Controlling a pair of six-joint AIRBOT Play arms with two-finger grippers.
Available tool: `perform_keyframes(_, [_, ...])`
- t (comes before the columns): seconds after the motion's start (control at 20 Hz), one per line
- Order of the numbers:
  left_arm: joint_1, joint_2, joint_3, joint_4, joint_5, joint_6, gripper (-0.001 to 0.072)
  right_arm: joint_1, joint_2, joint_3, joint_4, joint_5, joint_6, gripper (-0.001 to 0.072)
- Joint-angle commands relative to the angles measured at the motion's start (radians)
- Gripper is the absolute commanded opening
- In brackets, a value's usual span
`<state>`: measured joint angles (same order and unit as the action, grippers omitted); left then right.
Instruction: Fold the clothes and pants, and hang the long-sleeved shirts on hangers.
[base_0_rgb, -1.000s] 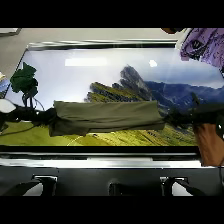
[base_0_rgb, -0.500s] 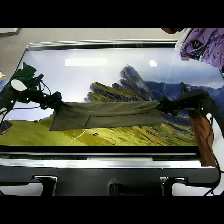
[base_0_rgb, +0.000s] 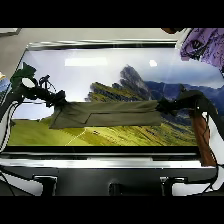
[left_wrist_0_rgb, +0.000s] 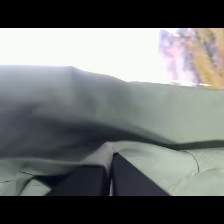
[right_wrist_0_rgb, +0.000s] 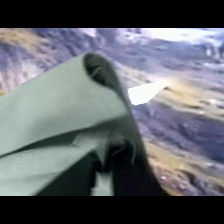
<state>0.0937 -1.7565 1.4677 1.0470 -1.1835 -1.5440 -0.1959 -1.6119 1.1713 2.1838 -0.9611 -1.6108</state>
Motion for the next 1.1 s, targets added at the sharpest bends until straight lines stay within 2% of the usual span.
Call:
perform_keyframes(0.0, [0.005, -0.027, 0.013, 0.0, 0.002, -0.001, 0.0363, -0.01, -0.019, 0.006, 0.002, -0.034, 0.041, 0.0312])
perform_keyframes(0.05, [0.013, -0.023, 0.026, 0.001, -0.007, -0.001, 0.0467, -0.028, -0.019, 0.028, 0.002, -0.079, 0.043, 0.0353])
perform_keyframes(0.1, [0.024, -0.016, 0.047, 0.005, -0.023, -0.002, 0.0511, -0.062, -0.019, 0.06, 0.002, -0.119, 0.049, 0.0407])
perform_keyframes(0.25, [0.053, 0.01, 0.111, 0.042, -0.078, -0.012, 0.0512, -0.187, -0.028, 0.138, 0.015, -0.201, 0.063, 0.0444])
perform_keyframes(0.3, [0.061, 0.018, 0.13, 0.047, -0.09, -0.011, 0.0511, -0.214, -0.039, 0.144, 0.037, -0.226, 0.052, 0.0505])
perform_keyframes(0.35, [0.064, 0.027, 0.143, 0.047, -0.092, -0.011, 0.0511, -0.228, -0.054, 0.144, 0.066, -0.254, 0.023, 0.0541])
perform_keyframes(0.45, [0.065, 0.04, 0.159, 0.05, -0.091, -0.011, 0.0511, -0.216, -0.102, 0.143, 0.094, -0.315, -0.041, 0.055])
perform_keyframes(0.55, [0.065, 0.05, 0.161, 0.054, -0.092, -0.012, 0.0511, -0.191, -0.148, 0.143, 0.132, -0.337, -0.084, 0.0604])
perform_keyframes(0.8, [0.064, 0.055, 0.161, 0.054, -0.092, -0.012, 0.0511, -0.091, -0.219, 0.143, 0.18, -0.278, -0.107, 0.0594])
perform_keyframes(0.85, [0.064, 0.055, 0.161, 0.054, -0.092, -0.012, 0.0511, -0.064, -0.226, 0.143, 0.18, -0.268, -0.11, 0.0542])
perform_keyframes(0.9, [0.062, 0.055, 0.161, 0.054, -0.092, -0.012, 0.0511, -0.039, -0.227, 0.143, 0.177, -0.253, -0.121, 0.0399])
perform_keyframes(1.0, [0.051, 0.054, 0.161, 0.053, -0.091, -0.012, 0.0506, -0.018, -0.218, 0.145, 0.177, -0.238, -0.129, 0.0024])
perform_keyframes(1.05, [0.039, 0.054, 0.16, 0.049, -0.091, -0.011, 0.0472, -0.018, -0.206, 0.145, 0.175, -0.236, -0.128, 0.0027])
